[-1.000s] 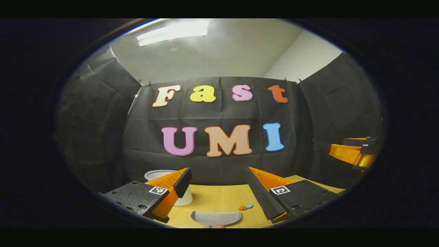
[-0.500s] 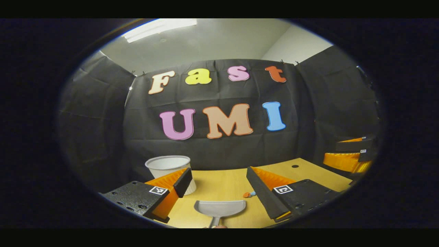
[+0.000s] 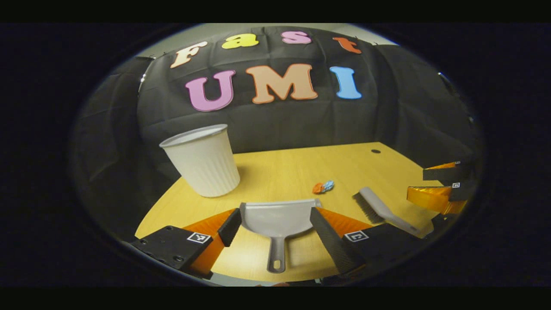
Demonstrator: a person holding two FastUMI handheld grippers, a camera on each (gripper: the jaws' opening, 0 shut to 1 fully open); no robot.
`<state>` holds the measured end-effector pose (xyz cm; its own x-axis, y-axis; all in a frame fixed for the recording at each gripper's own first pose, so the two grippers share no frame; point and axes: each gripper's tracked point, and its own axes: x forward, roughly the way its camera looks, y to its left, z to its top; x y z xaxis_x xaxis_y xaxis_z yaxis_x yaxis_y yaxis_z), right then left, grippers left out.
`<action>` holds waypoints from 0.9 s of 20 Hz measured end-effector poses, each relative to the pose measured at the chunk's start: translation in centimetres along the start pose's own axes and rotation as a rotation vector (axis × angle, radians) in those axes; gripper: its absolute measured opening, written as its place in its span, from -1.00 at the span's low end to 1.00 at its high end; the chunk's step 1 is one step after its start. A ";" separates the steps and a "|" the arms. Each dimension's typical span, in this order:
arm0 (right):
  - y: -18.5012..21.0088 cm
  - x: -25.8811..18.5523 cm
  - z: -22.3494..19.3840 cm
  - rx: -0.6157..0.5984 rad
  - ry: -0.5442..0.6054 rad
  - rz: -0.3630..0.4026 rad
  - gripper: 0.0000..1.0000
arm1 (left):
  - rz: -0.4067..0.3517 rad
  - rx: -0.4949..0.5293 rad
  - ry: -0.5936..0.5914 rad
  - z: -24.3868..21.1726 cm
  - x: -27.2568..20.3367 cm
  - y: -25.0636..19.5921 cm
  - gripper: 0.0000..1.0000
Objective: Pick up the small broom and dustpan from the desktop, sweep the trash into the dustpan with the broom, and then empty the trash into the garbage bin.
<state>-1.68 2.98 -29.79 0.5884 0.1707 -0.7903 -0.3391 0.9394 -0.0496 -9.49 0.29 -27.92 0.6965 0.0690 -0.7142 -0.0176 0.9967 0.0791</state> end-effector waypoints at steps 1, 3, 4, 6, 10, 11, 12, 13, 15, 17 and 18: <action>0.1 1.0 -0.5 0.011 0.041 0.003 0.98 | -0.009 -0.004 0.047 -1.6 0.6 -0.2 0.93; 0.2 2.4 -1.9 0.019 0.107 -0.001 0.99 | -0.021 -0.006 0.141 -4.3 1.2 -0.4 0.93; 0.1 2.9 -2.6 0.013 0.137 -0.010 0.99 | -0.025 -0.003 0.175 -5.1 1.4 -0.4 0.92; -0.1 3.7 -4.6 -0.009 0.201 -0.029 0.99 | -0.033 0.001 0.223 -6.7 2.1 -0.7 0.90; -0.3 5.7 -7.6 -0.031 0.350 -0.031 0.99 | -0.052 0.007 0.321 -10.0 3.0 -1.0 0.89; -0.2 5.9 -8.2 -0.034 0.393 -0.027 0.95 | -0.060 0.007 0.355 -10.9 3.2 -1.3 0.91; -0.3 6.2 -9.0 -0.046 0.428 -0.034 0.92 | -0.060 0.008 0.371 -11.6 3.2 -1.5 0.91; -0.4 6.3 -9.2 -0.056 0.452 -0.042 0.82 | -0.064 0.012 0.384 -12.0 3.3 -1.5 0.90; -0.6 6.7 -10.1 -0.071 0.496 -0.054 0.69 | -0.067 0.023 0.401 -12.4 3.3 -1.3 0.86; -0.9 6.8 -10.7 -0.072 0.542 -0.075 0.17 | -0.053 0.040 0.409 -12.7 3.7 -1.0 0.59; -0.9 6.5 -10.8 -0.080 0.563 -0.060 -0.31 | -0.036 0.049 0.414 -12.8 3.8 -0.5 0.12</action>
<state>-5.46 0.04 -41.49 0.1340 -0.0877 -0.9871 -0.3846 0.9134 -0.1333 -16.01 0.60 -39.59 0.3491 0.0554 -0.9354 0.0426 0.9963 0.0749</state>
